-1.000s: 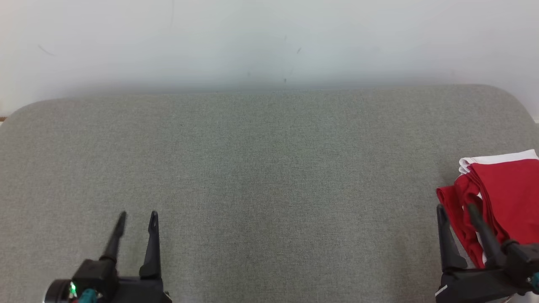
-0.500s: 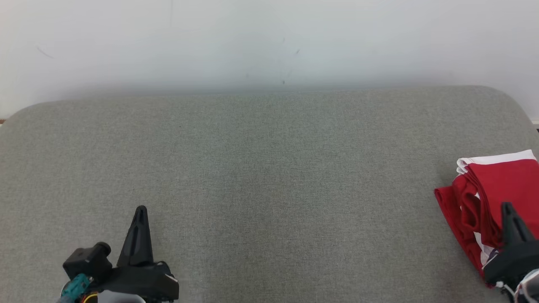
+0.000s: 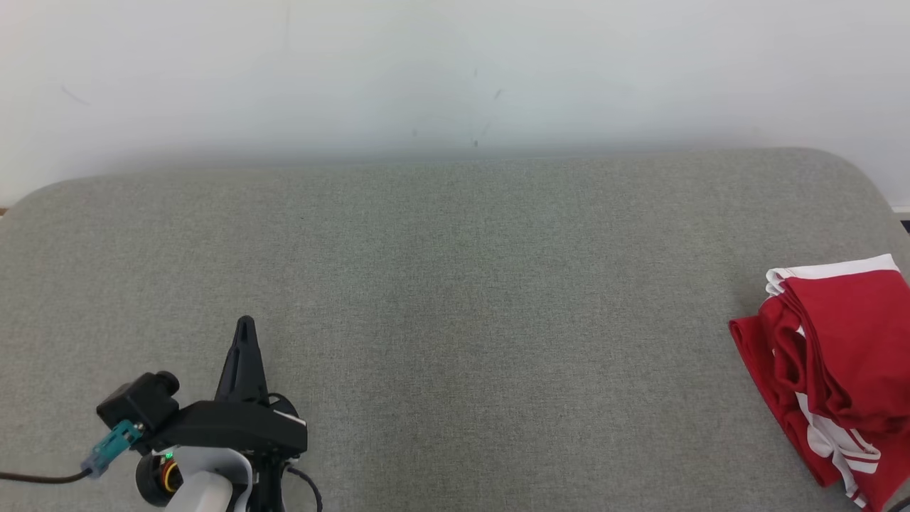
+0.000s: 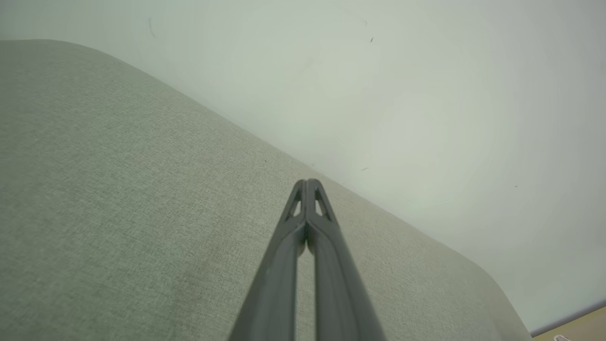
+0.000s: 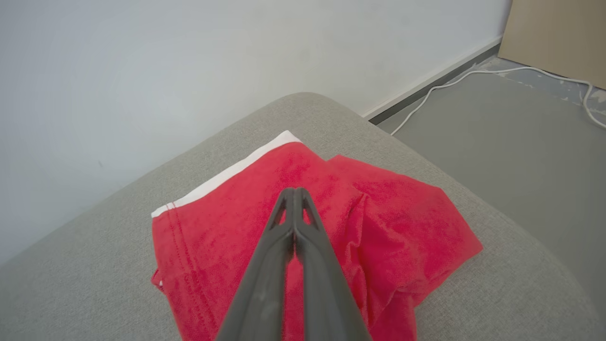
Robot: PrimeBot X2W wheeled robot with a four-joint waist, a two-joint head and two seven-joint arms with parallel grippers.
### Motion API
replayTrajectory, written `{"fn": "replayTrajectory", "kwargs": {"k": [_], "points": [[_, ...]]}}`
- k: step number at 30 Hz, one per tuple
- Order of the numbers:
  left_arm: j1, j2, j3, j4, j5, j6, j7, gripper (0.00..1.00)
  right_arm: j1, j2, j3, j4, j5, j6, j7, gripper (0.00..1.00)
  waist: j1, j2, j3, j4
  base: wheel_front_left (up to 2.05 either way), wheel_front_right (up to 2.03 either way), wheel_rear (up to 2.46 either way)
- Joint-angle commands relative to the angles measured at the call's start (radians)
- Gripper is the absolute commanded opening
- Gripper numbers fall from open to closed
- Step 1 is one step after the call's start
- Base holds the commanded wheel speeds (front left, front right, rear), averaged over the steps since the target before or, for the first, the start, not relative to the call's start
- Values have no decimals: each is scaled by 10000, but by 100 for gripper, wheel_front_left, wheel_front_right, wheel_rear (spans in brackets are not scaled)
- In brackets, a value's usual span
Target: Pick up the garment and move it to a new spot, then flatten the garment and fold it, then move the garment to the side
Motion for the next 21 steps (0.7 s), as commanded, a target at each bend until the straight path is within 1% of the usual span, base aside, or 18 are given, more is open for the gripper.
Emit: {"fn": "replayTrajectory", "kwargs": {"k": [1, 5, 6, 21], "points": [[-443, 0, 12, -13, -392, 3, -52, 0, -512, -352, -336, 206, 209, -2, 138, 0, 0, 0, -8, -5, 0, 0, 0], [-708, -90, -43, 161, -1040, 1, -56, 0, -979, -587, -835, 810, 463, -3, 442, 0, 0, 0, -31, -17, 0, 0, 0], [-836, -135, -68, 243, -1362, 1, -58, 0, -1205, -701, -1076, 1103, 591, -3, 587, 0, 0, 0, -43, -24, 0, 0, 0], [-1690, -439, -239, 788, -3503, 17, -66, 0, -2756, -1479, -2756, 3102, 1436, -4, 1604, 0, 0, 0, -130, -72, 0, 0, 0]]}}
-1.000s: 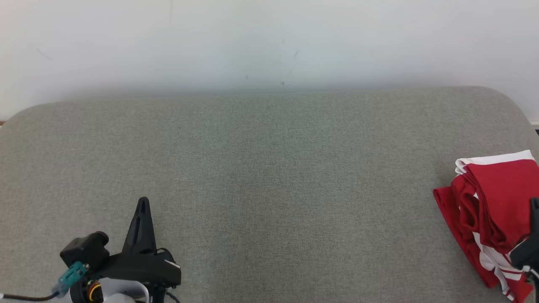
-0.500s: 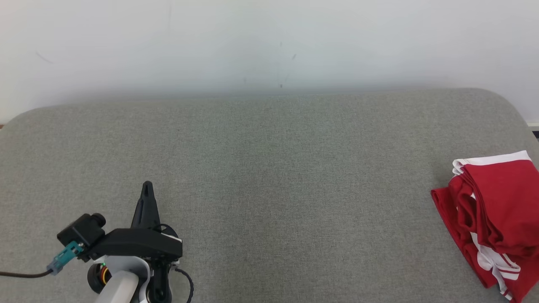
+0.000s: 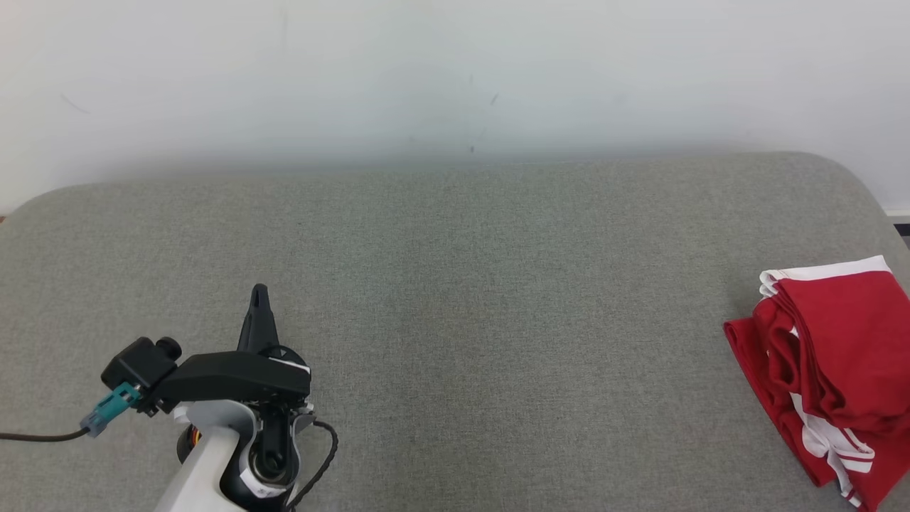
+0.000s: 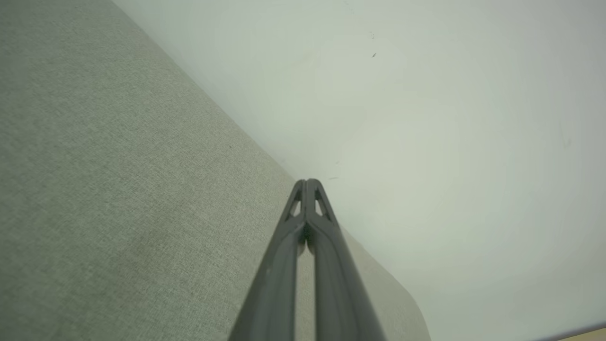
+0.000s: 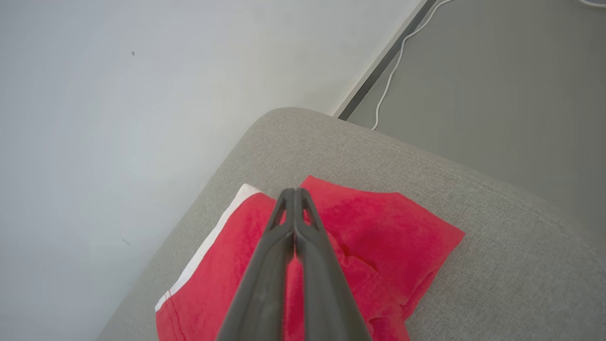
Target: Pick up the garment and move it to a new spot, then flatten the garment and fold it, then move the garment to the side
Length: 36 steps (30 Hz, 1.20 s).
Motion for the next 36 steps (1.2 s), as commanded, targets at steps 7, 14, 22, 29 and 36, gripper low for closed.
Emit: {"fn": "replayTrajectory", "kwargs": {"k": [7, 14, 22, 29, 36], "points": [[-652, -104, -51, 155, -998, 27, -39, 0, -949, -600, -777, 790, 428, -4, 434, 0, 0, -1, -38, -21, 0, 0, 0], [-980, -225, -118, 357, -1838, 39, -45, 0, -1560, -903, -1457, 1582, 754, -4, 846, 0, 0, -1, -78, -44, 0, 0, 0], [-1325, -358, -189, 575, -2737, 54, -52, 0, -2207, -1223, -2186, 2421, 1079, -5, 1275, 0, 0, -1, -124, -70, 0, 0, 0], [-1607, -458, -241, 742, -3479, 57, -58, 0, -2741, -1482, -2789, 3111, 1351, -5, 1635, 0, 0, -1, -165, -93, 0, 0, 0], [-1868, -561, -289, 910, -4177, 75, -59, 0, -3244, -1721, -3360, 3761, 1590, -5, 1976, 0, 0, -1, -205, -116, 0, 0, 0]]}}
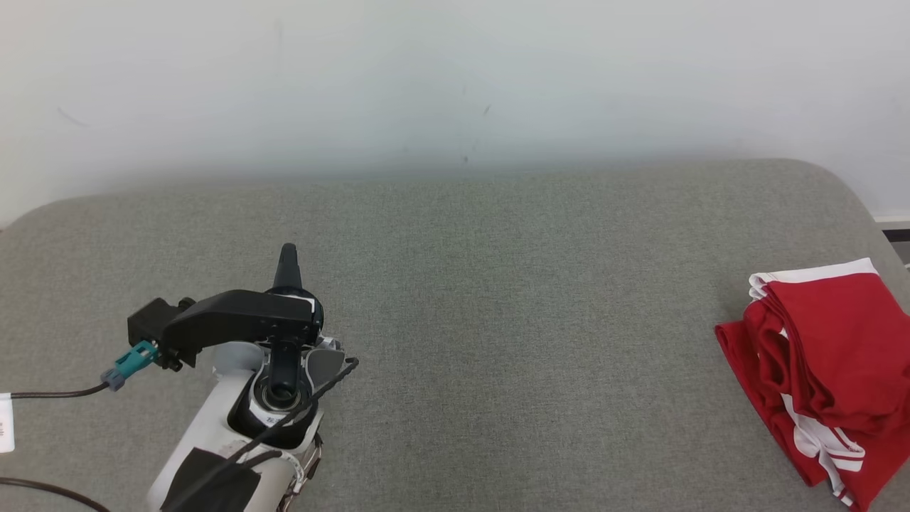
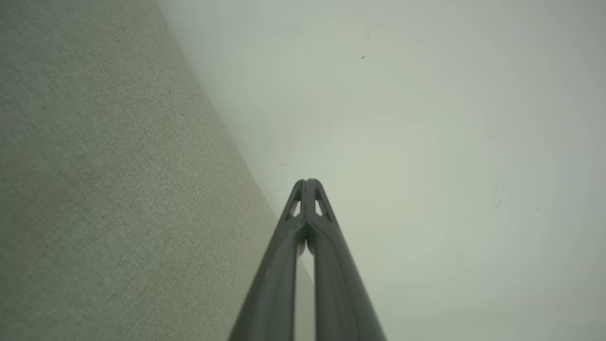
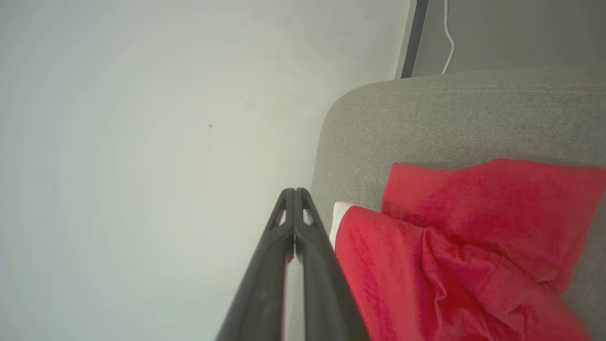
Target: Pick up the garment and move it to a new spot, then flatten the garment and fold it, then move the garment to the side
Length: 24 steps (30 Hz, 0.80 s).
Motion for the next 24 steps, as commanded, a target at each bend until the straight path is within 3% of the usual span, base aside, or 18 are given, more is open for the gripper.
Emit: {"fn": "replayTrajectory", "kwargs": {"k": [1, 24], "points": [[-304, -29, -14, 41, -354, 3, -46, 0, -386, -289, -225, 199, 138, -1, 128, 0, 0, -1, -11, -6, 0, 0, 0], [-1053, -319, -166, 506, -2335, 49, -65, 0, -1830, -964, -1911, 2085, 828, 0, 1107, 0, 0, -1, -143, -81, 0, 0, 0]]}}
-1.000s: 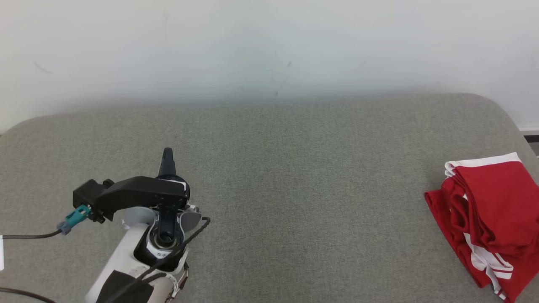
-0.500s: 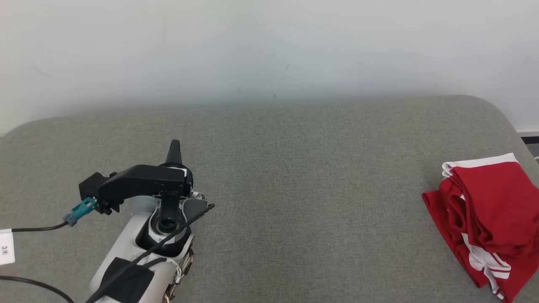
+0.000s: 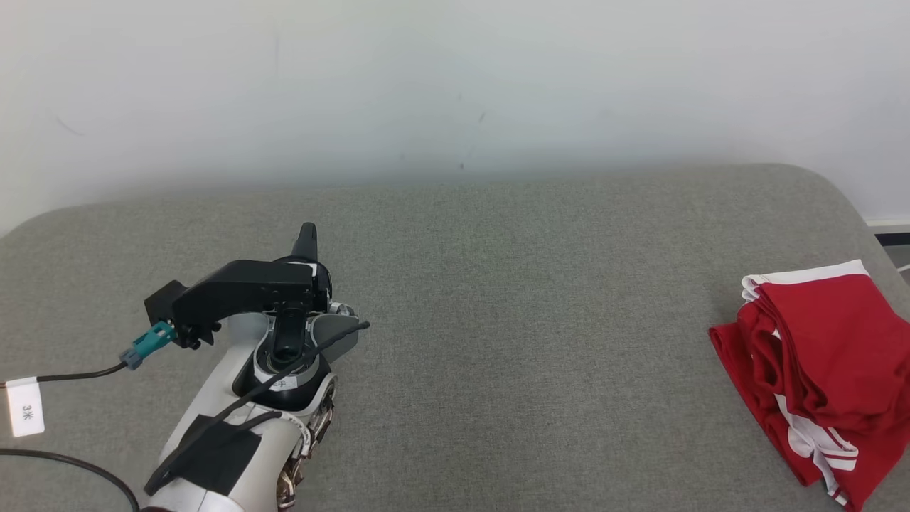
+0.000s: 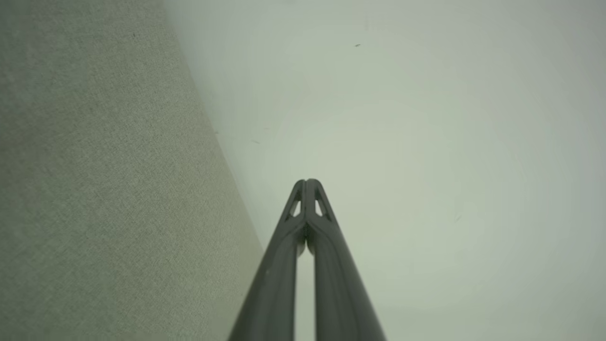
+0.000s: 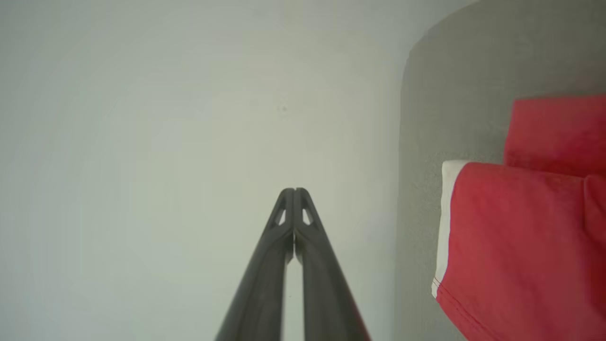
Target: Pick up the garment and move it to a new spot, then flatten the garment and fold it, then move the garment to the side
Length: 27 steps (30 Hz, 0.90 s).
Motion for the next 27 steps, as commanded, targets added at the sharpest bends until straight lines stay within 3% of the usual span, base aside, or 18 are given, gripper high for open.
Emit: {"fn": "replayTrajectory", "kwargs": {"k": [1, 15, 27], "points": [[-207, -21, -24, 38, -215, 18, -61, 0, -276, -176, -153, 160, 139, 4, 98, 0, 0, 0, -7, -4, 0, 0, 0], [-603, -172, -106, 282, -1261, 40, -48, 0, -1036, -525, -1056, 1154, 494, 4, 612, 0, 0, 0, -87, -50, 0, 0, 0], [-564, -175, -107, 281, -1255, 40, -48, 0, -1034, -514, -1114, 1163, 386, 4, 613, 0, 0, 0, -91, -52, 0, 0, 0]]}}
